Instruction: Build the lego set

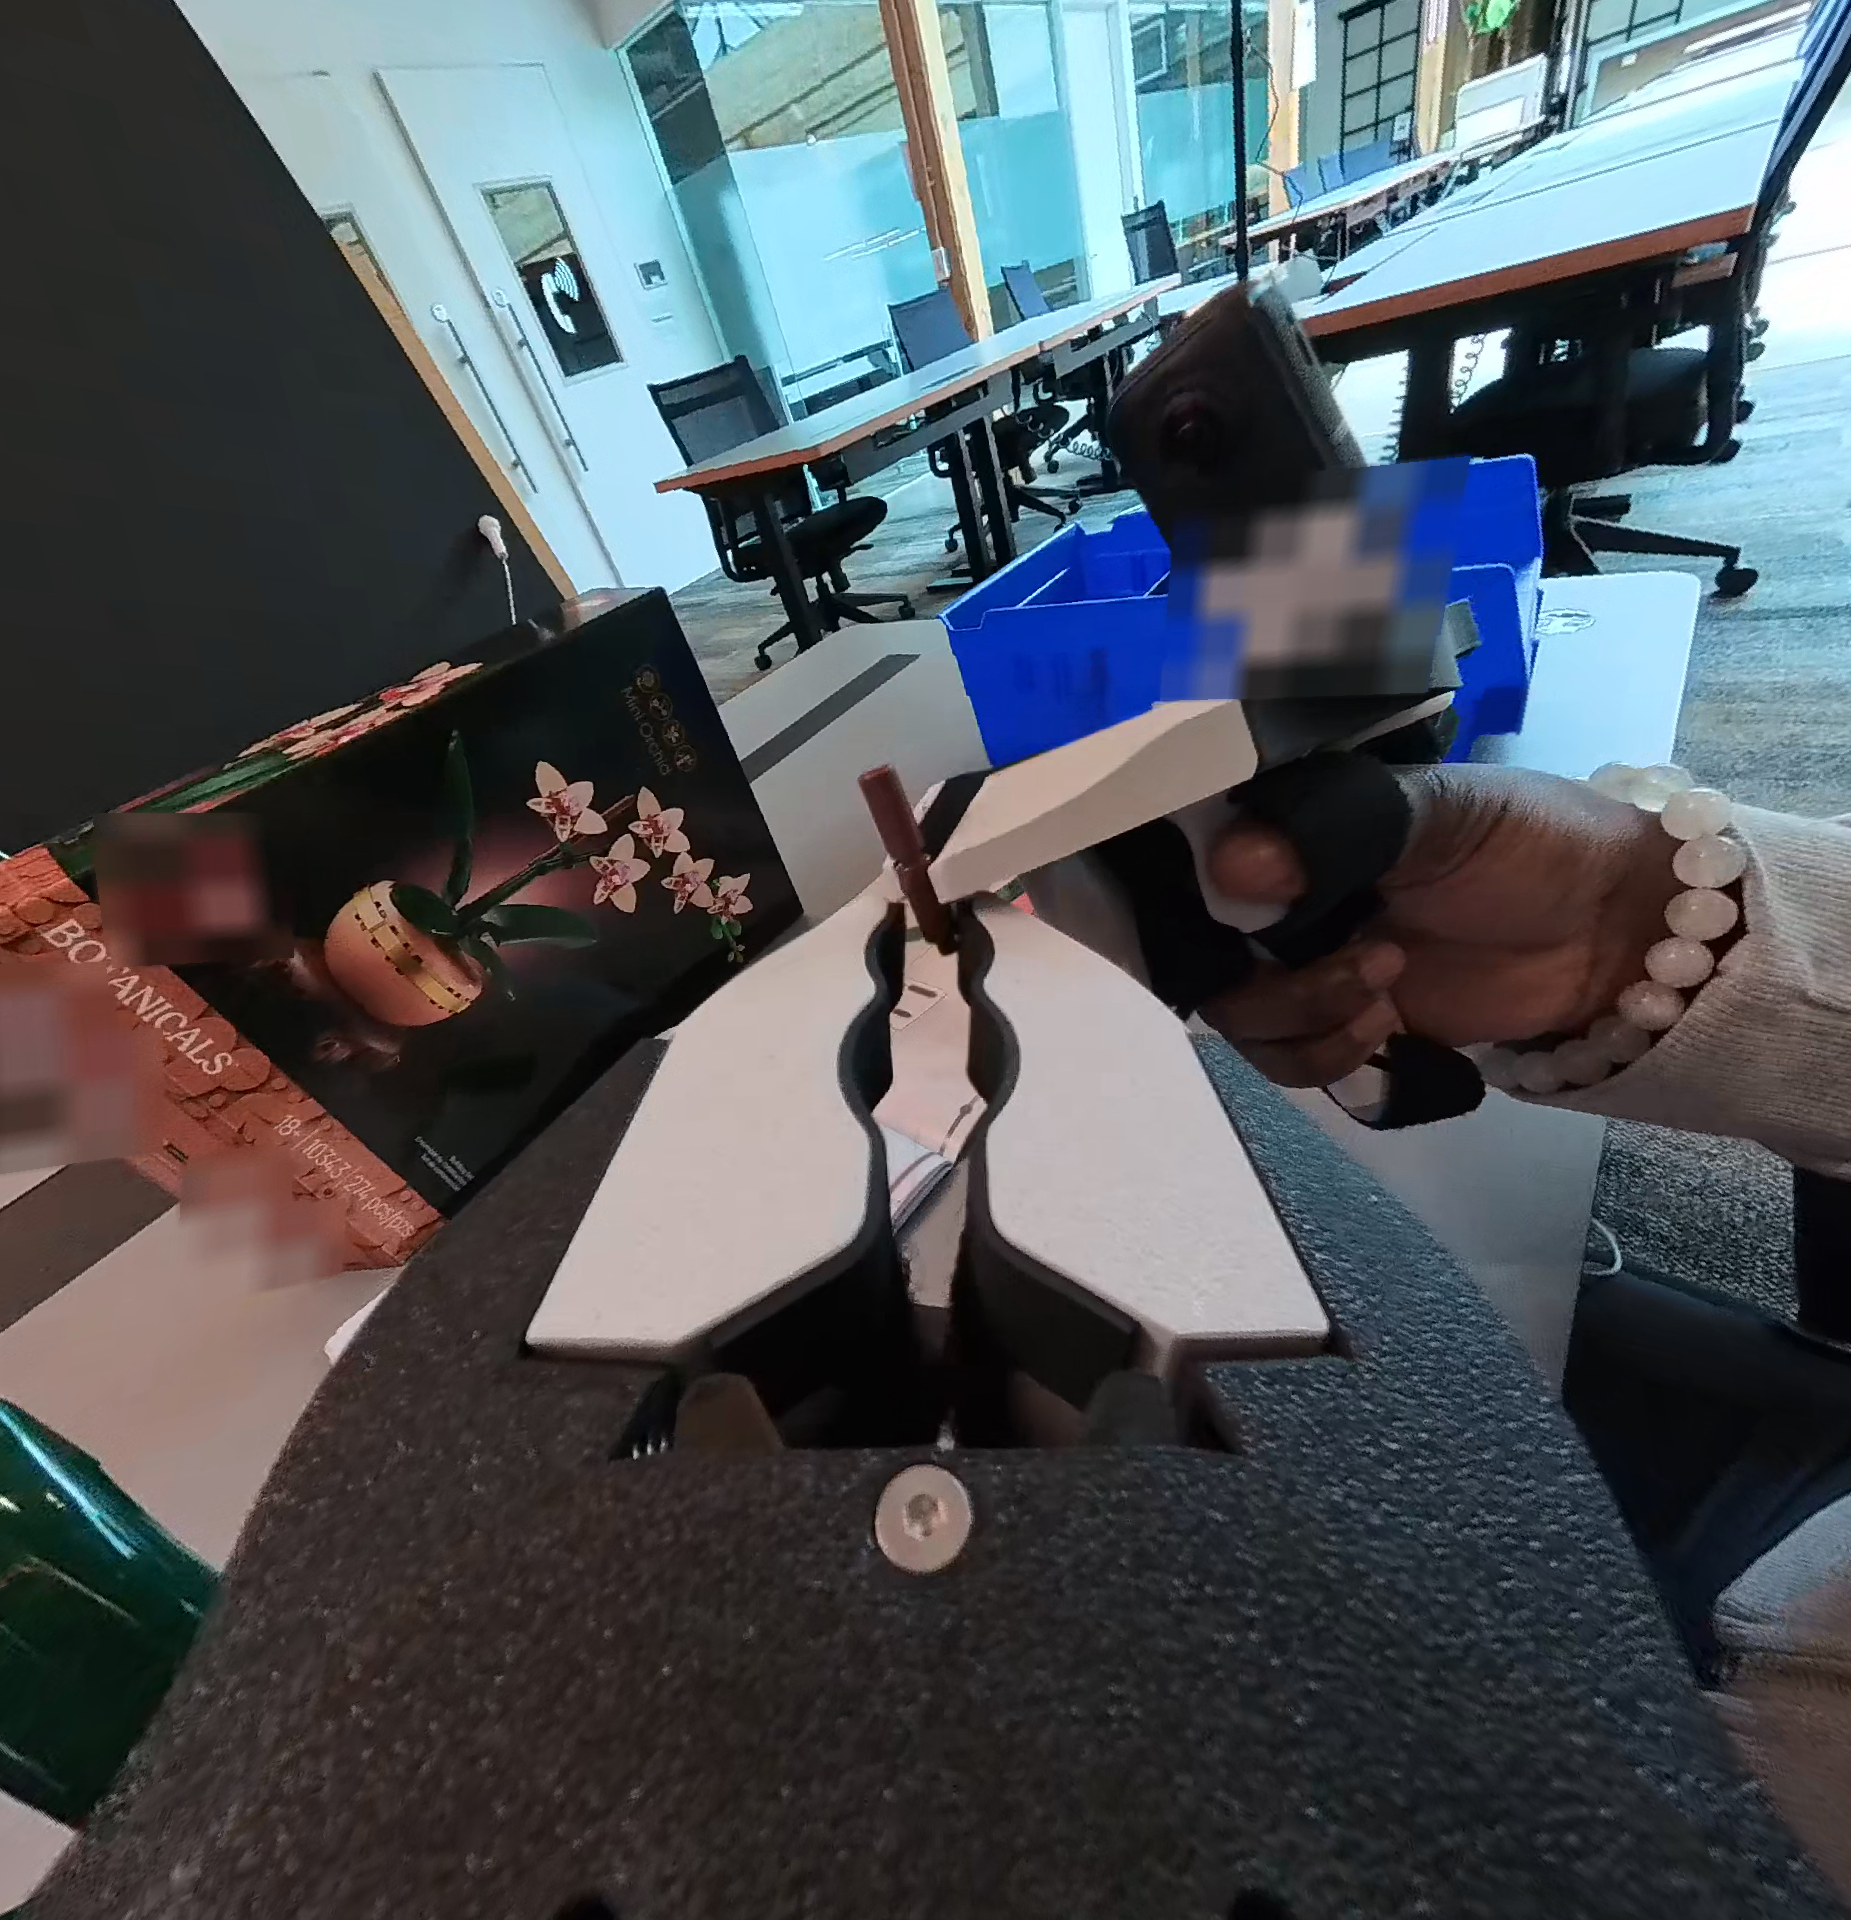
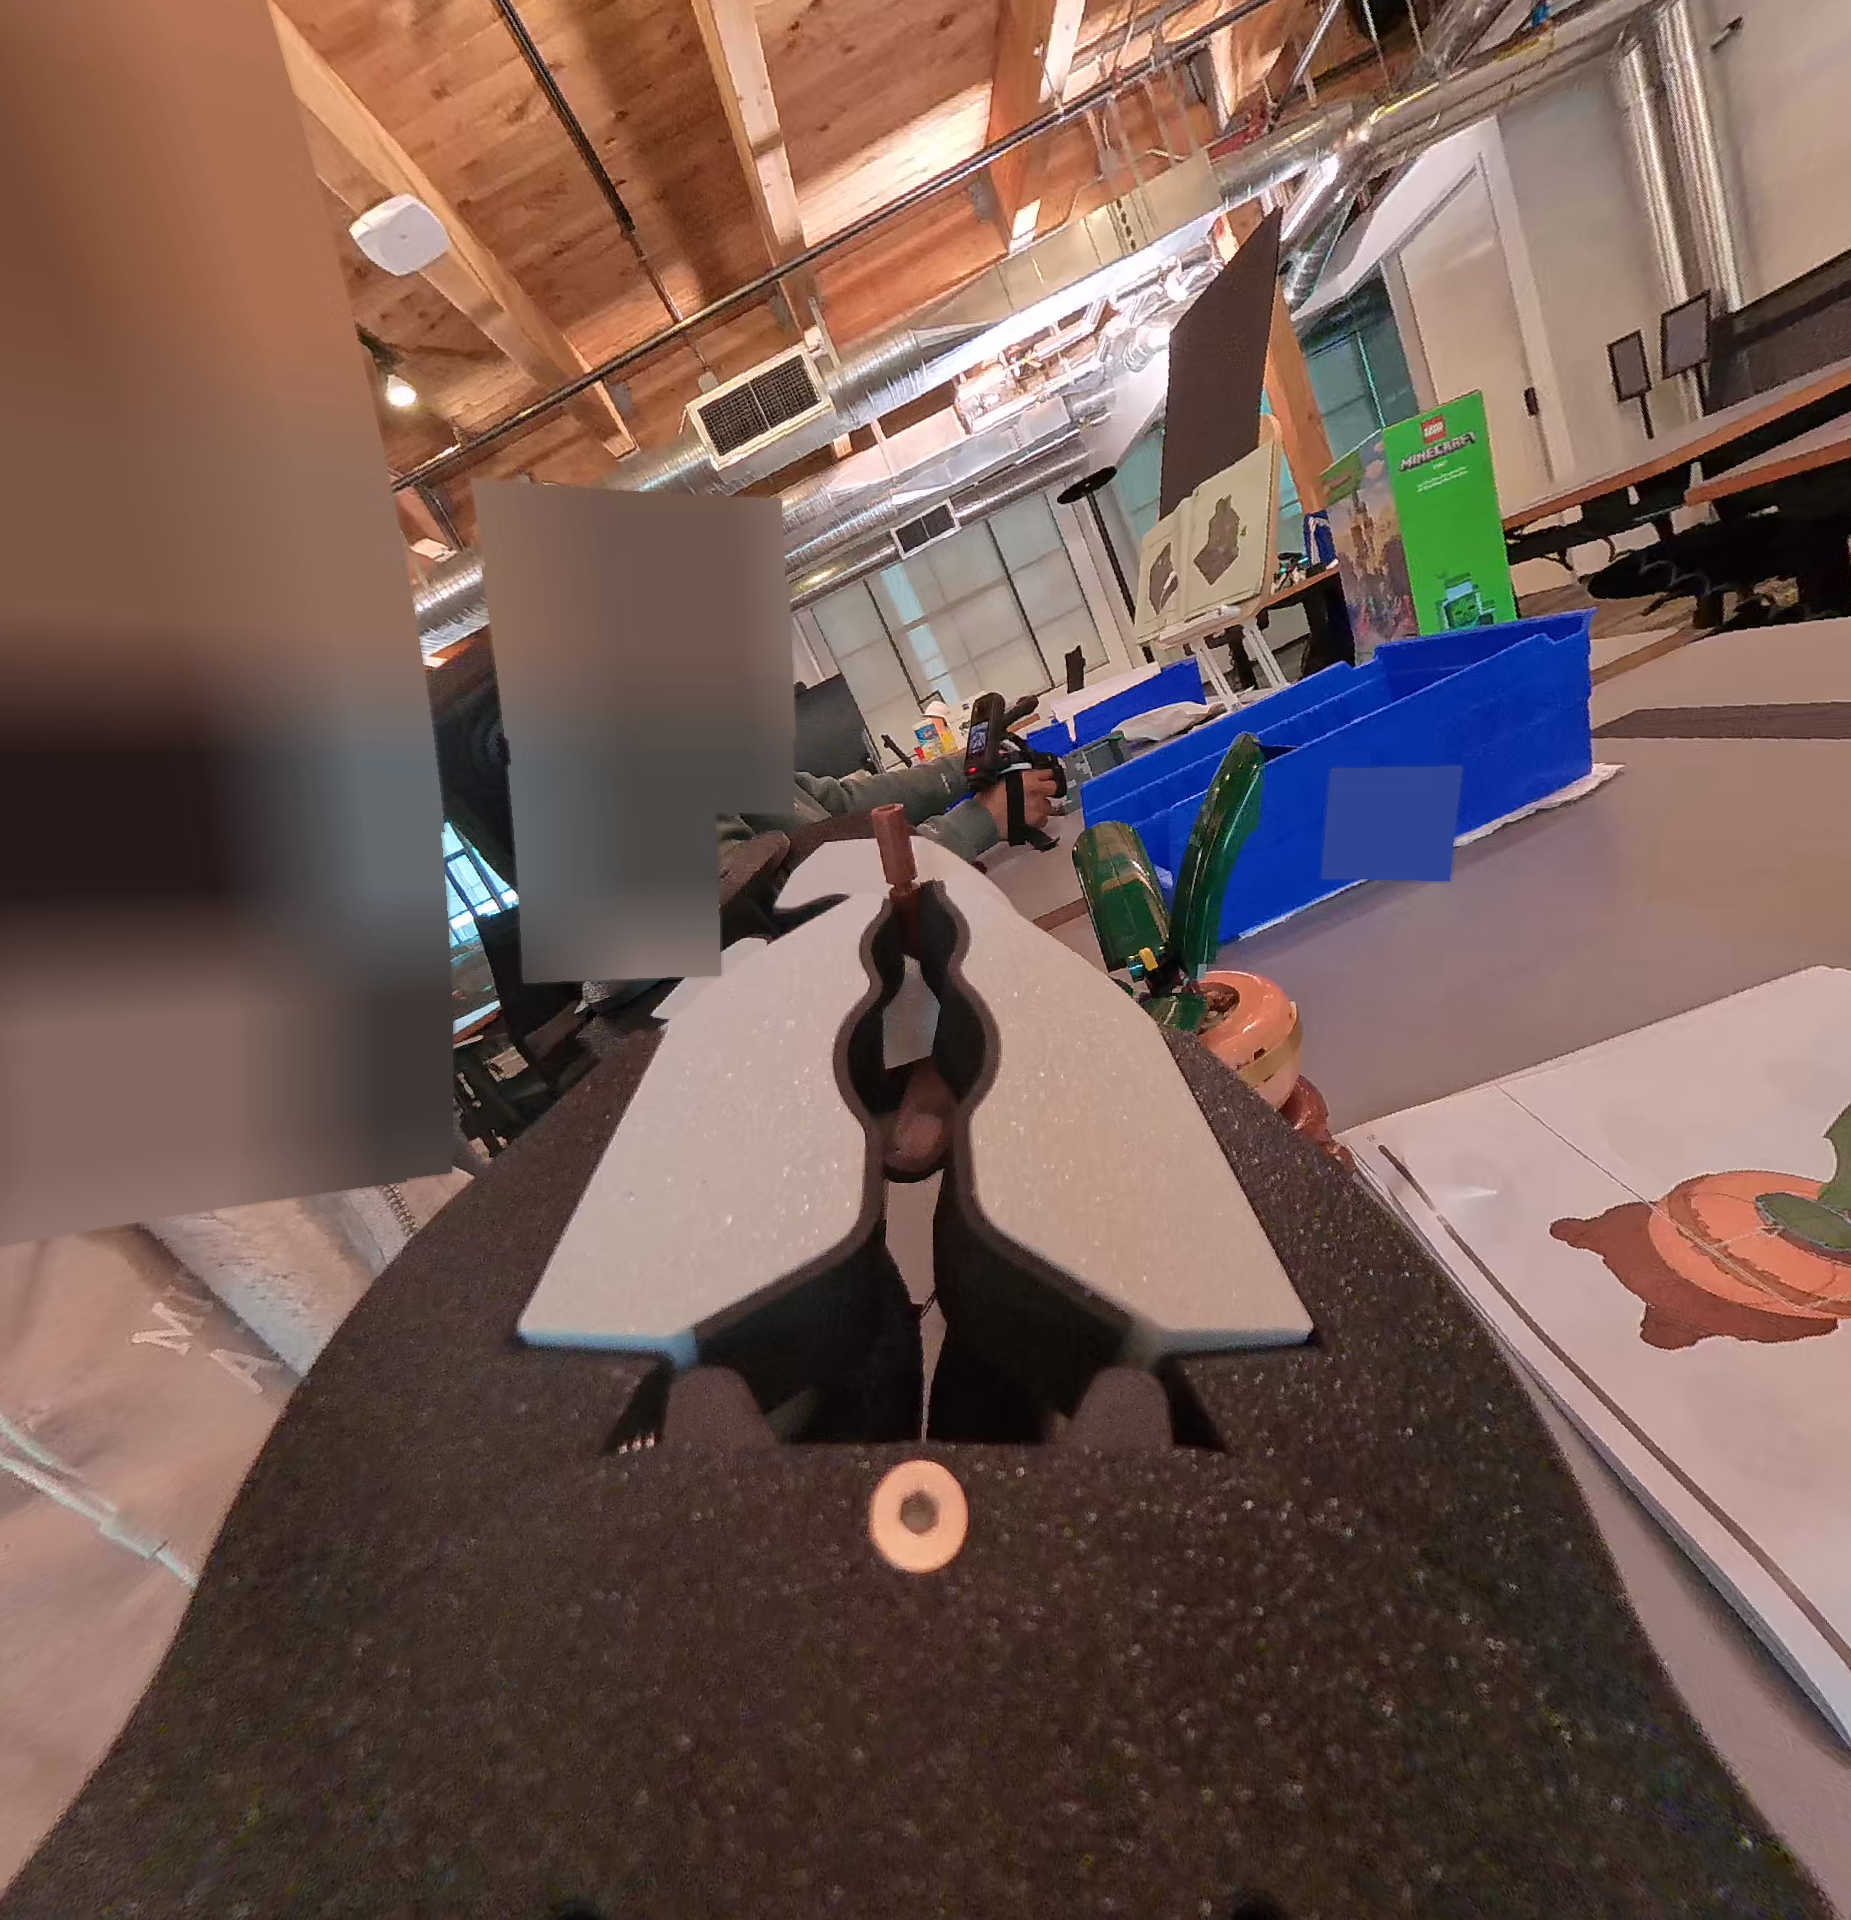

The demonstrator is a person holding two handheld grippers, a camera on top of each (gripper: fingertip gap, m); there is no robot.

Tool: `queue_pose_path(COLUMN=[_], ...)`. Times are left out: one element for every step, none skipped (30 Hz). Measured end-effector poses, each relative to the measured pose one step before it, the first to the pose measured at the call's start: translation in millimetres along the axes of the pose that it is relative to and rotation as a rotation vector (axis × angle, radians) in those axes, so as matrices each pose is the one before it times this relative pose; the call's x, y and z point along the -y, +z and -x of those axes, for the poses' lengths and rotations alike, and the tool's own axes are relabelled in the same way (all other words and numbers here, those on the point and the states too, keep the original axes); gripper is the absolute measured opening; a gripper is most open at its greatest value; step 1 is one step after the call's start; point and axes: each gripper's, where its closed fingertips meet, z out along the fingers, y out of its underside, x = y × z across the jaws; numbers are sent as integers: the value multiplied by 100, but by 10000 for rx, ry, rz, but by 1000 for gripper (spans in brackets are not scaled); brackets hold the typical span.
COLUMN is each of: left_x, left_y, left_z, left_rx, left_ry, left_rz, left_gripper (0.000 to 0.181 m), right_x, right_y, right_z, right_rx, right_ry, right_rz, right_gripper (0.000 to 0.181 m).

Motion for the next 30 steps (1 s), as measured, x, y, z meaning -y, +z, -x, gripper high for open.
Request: queue_pose_path(left_x=[-76, -35, -26, -16, -31, -37, -30, -14, 7, -41, -147, -220, -258, -255, -201, -166, -178, -176, -164, -130, -92, -99, -109, -118, -94, -73, -90, -71, -64, -90], left_y=[36, 33, 24, 16, 17, 15, 9, -13, -14, -1, 22, 52, 76, 101, 92, 75, 60, 54, 46, 43, 50, 38, 27, 28, 15, 14, 29, 15, 10, 10], left_z=[-48, -8, -17, -24, -23, -17, -27, -64, -95, -131, -87, -51, -101, -192, -191, -152, -107, -64, -68, -52, -49, -50, -51, -4, 13, -14, -16, -8, 1, -3], left_rx=[-18, 1, -5, -19, -21, -19, -25, -54, -100, -115, -64, 1, -35, -102, -105, -81, -48, -26, -24, -22, -23, -36, -34, -5, 8, -14, -9, 21, 20, 23], left_ry=[10, 7, 5, -15, -13, 4, 4, -36, -92, -105, -53, 5, -36, -135, -166, -135, -90, -58, -36, -18, -17, -11, 15, 18, 12, 22, 34, 66, 84, 93], left_rz=[46, 17, 1, 3, 16, 22, 16, -6, -29, -2, 48, 61, 39, 10, -31, -32, -1, 23, 42, 29, 16, 27, 37, 35, 21, 22, 50, 48, 43, 51], left_gripper=[6, 6, 6, 6, 6, 5, 5, 5, 4, 4, 4, 4, 4, 4, 3, 3, 3, 3, 3, 3, 3, 3, 3, 3, 3, 3, 3, 3, 3, 3], right_x=[2, -20, -1, -11, -25, -22, -31, -26, -41, -104, -85, 123, 198, 218, 233, 155, -25, -98, -195, -250, -273, -168, -82, -57, -68, -85, -86, -64, -113, -102], right_y=[-28, -26, -25, -31, -31, -30, -28, -49, -74, -103, -152, -196, -239, -198, -158, -142, -97, 4, 103, 163, 183, 137, 35, -40, -8, 12, -6, -48, -28, -38], right_z=[-29, -15, -7, -5, -17, 3, 25, 70, 68, 17, -92, -290, -116, 145, 65, 11, 124, 43, 49, 145, 61, 8, -147, -114, 78, -31, -27, -52, -67, 12], right_rx=[-6, -3, -1, -3, -20, -5, 21, 32, 5, -60, -166, -338, -222, -33, -71, -66, 59, 28, 63, 156, 108, 52, -44, -15, 107, 30, 23, -9, -18, 45], right_ry=[1, 8, 19, 8, -6, -22, -1, -68, -205, -367, -472, -555, -663, -702, -611, -535, -452, -219, -23, 95, 144, 119, 85, 45, 92, 130, 96, 62, 70, 110], right_rz=[-33, -14, -18, -14, -11, -18, 4, 41, 137, 271, 361, 272, 247, 230, 215, 226, 262, 218, 199, 181, 142, 33, -28, -32, 2, 24, 18, -17, -2, 1], right_gripper=[3, 3, 3, 3, 3, 3, 3, 3, 4, 4, 9, 21, 24, 22, 21, 16, 10, 9, 9, 9, 9, 9, 4, 0, 0, 0, 0, 0, 0, 0])
